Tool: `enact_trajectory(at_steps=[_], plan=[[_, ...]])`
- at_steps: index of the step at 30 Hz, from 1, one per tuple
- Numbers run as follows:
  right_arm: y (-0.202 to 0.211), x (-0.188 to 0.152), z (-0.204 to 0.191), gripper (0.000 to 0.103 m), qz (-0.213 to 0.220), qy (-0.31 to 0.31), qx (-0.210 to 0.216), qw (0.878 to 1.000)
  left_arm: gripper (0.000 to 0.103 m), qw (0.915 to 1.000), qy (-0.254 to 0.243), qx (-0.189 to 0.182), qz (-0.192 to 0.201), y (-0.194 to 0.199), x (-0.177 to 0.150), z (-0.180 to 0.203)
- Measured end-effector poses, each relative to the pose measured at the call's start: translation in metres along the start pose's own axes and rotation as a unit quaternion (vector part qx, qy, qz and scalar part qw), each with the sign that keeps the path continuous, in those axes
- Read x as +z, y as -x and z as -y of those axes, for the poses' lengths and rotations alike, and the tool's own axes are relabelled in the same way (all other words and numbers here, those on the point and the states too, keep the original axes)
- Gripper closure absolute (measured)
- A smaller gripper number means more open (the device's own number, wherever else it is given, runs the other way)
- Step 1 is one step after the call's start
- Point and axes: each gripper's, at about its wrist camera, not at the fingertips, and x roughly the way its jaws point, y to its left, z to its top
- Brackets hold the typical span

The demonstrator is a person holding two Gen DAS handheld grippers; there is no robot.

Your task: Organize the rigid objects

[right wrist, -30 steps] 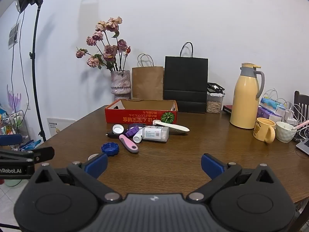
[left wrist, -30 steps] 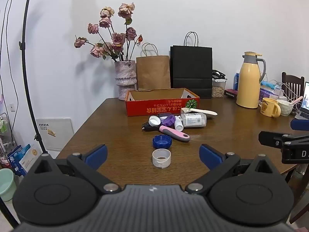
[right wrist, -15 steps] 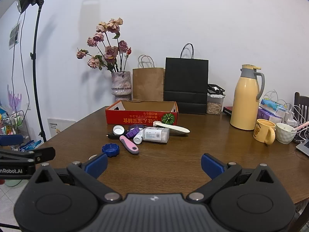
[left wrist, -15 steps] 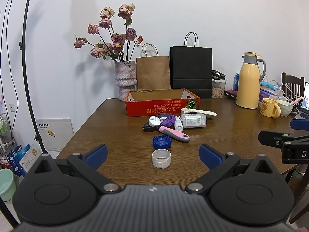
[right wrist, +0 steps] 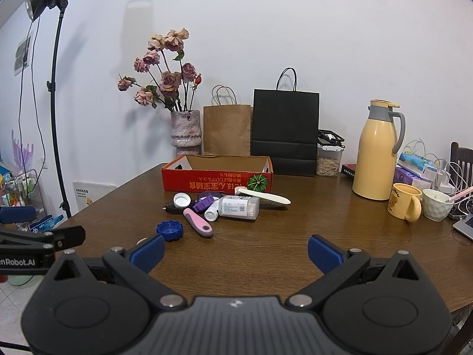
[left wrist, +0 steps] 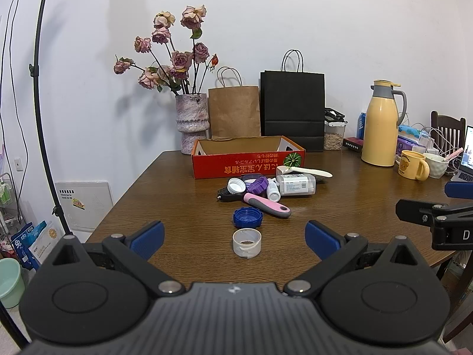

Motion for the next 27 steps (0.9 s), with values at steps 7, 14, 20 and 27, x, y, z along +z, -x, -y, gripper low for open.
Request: enact_trajectory(at_steps=[7,14,20,27], plan=[[0.0004,0.0001,-0.0004,0.0,0.001,0.0,0.0,1.0,0.0,1.0,0.0,0.0,0.0,0.0001,0.0,-0.0001],[0.0007,0.0002,-0.001,0.0,0.001,0.0,0.0,1.0,0.0,1.0,0.0,0.0,0.001,0.0001,0.0,-0.0001],[0.001,0.0003,-0.0016,0.0,0.001,0.001,0.0,1.0,0.0,1.0,0.0,0.0,0.001,0.0002,-0.0001,-0.0001],[0.0018,0.0005,-0.0019,0.0,0.002,0.001,-0.001,1.0,0.0,1.0,0.0,0.0,0.001,0.0002,-0.0001,-0.0001]])
